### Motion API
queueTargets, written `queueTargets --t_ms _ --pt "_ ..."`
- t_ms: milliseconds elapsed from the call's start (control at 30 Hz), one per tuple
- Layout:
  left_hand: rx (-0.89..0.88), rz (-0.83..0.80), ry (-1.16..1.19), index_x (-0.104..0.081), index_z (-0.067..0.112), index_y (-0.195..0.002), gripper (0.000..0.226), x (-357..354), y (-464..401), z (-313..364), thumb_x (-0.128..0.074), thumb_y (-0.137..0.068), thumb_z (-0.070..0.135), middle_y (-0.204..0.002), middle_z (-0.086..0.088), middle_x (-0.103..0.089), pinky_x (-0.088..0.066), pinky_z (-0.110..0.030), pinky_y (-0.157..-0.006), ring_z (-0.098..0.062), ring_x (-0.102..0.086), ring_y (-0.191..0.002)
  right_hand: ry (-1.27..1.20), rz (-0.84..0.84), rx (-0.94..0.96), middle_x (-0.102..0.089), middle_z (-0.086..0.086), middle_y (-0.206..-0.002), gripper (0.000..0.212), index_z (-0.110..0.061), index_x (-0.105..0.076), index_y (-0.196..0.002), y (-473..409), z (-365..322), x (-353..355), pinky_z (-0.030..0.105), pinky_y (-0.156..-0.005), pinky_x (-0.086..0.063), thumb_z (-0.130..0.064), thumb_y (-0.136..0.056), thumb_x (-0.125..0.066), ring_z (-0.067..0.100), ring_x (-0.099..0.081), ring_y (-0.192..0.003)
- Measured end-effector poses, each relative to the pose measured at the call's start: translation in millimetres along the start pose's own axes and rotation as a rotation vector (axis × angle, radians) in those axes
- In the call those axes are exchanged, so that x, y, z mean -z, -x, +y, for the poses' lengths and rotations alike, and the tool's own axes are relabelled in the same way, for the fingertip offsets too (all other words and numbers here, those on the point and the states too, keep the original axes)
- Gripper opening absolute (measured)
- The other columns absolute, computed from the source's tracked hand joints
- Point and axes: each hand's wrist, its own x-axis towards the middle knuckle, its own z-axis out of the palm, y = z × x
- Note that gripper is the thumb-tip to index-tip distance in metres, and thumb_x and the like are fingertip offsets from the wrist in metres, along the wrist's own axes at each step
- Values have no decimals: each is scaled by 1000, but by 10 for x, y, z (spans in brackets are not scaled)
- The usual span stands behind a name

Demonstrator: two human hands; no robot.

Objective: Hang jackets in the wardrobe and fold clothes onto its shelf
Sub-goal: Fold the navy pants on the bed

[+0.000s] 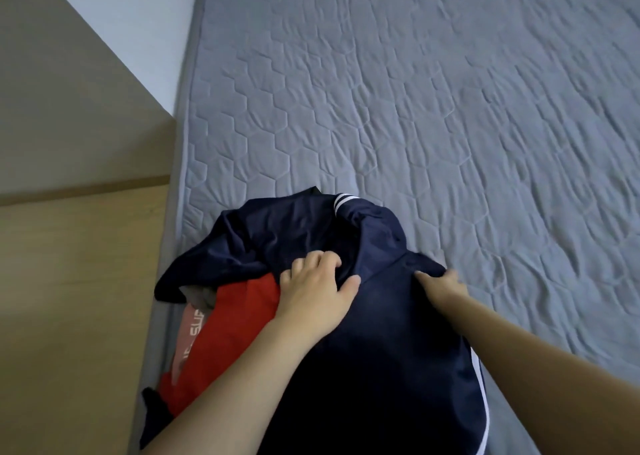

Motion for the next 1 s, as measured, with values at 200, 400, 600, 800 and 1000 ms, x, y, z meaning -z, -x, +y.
queueTargets --t_ms 200,400,600,800,1000 --pt "-3 75 2 -46 18 -130 45 3 -660 222 -43 -96 48 -138 -6 -46 -31 -43 -103 -31 -40 -126 -323 -158 -168 -54 20 -131 98 2 -37 -139 -334 204 40 50 -99 -46 -42 -66 -86 39 -56 -114" --pt "77 -38 -231 -35 13 -143 73 -347 -1665 721 -37 -89 63 -147 -14 -40 -16 -53 -115 -35 -31 -138 -322 -251 -53 -67 22 -107 66 4 -56 -120 -936 411 -9 51 -91 -52 -29 -70 -85 38 -66 -95" --pt "18 -194 -576 -60 22 -111 28 -498 -1577 805 -44 -88 29 -109 -1 -60 13 -60 -112 -30 -39 -130 -295 -146 72 -65 19 -101 40 -5 -56 -109 -859 495 210 49 -85 -55 -24 -79 -74 36 -65 -92" --pt "-121 21 -334 -51 13 -107 19 749 -724 576 -52 -92 24 -100 -7 -62 -42 -39 -88 -30 -59 -95 -120 -147 322 -55 13 -97 38 -9 -41 -115 155 -170 1065 33 -69 -54 -2 -79 -52 25 -59 -83" --pt "133 335 284 -60 19 -77 11 2952 858 728 -70 -81 20 -77 2 -66 -44 -32 -61 -22 -62 -76 415 13 844 -53 12 -99 21 -8 -47 -102 2325 -1181 2188 31 -62 -41 -3 -82 -52 29 -55 -81"
